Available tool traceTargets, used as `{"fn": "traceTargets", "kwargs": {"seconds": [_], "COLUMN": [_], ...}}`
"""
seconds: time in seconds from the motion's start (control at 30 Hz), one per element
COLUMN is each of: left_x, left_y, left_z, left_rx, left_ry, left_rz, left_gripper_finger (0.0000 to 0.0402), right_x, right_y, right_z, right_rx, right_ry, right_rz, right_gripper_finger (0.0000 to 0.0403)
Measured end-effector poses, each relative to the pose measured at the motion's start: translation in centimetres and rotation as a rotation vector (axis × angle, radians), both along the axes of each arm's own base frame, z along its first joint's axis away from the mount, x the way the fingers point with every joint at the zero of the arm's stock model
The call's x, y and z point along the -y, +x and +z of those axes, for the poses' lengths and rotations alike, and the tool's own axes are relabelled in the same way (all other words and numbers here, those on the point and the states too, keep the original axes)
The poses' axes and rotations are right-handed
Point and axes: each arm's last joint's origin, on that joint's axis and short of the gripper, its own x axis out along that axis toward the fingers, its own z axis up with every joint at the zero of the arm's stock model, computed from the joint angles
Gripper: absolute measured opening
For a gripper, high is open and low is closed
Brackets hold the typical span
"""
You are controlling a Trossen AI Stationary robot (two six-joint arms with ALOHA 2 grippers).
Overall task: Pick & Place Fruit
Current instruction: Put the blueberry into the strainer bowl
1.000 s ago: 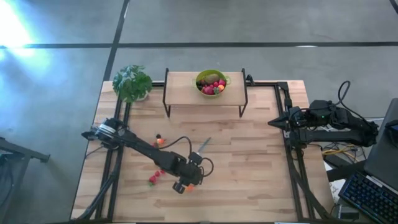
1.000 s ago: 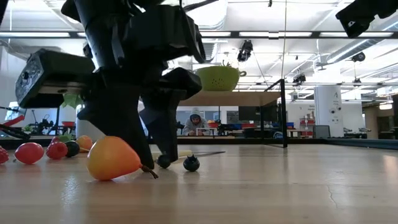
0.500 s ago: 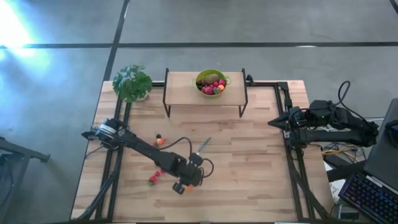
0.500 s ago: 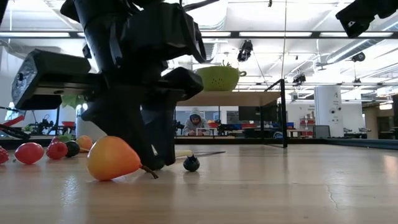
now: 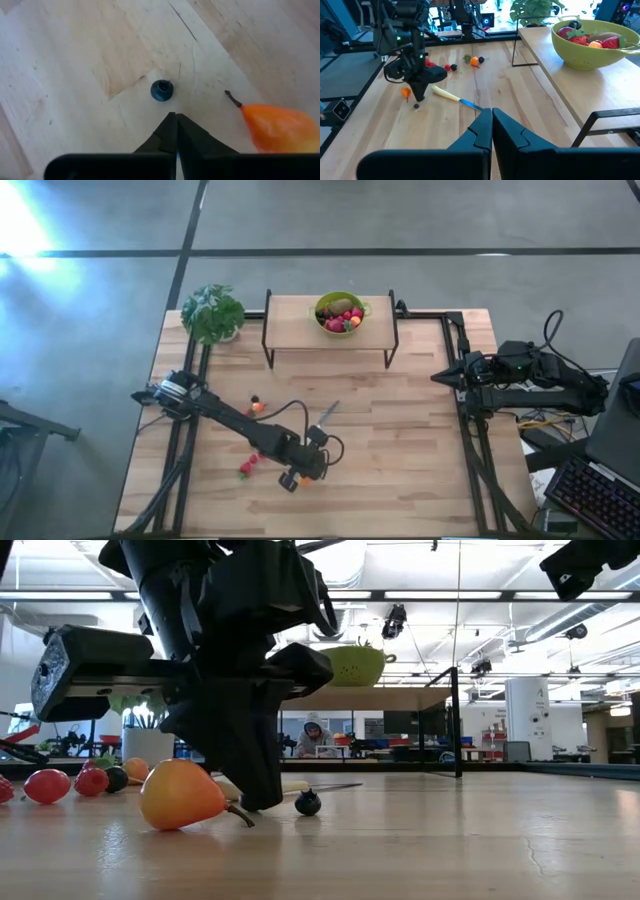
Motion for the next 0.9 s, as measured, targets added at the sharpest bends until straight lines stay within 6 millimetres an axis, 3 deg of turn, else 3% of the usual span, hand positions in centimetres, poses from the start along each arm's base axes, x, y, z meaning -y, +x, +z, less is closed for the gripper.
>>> {"fn": "traceTargets", "kwargs": {"seconds": [0.7, 0.9], "left_x": [0.3, 0.1], "left_y": [0.8, 1.2], "left_z": [1.9, 3.3], "left_rx": [-0.007, 0.027], "left_ry": [0.036, 0.144], "left_rz": [-0.012, -0.012], "left_gripper_finger": [0.0001, 0.0001], "right_x": [0.0, 0.0], "right_y": [0.0, 0.0], "right_z": [0.0, 0.0], "right_rx": [-0.001, 0.000], "right_ry": [0.000, 0.000], "right_rz": [0.000, 0.000], "right_gripper_finger": [0.0008, 0.0008]}}
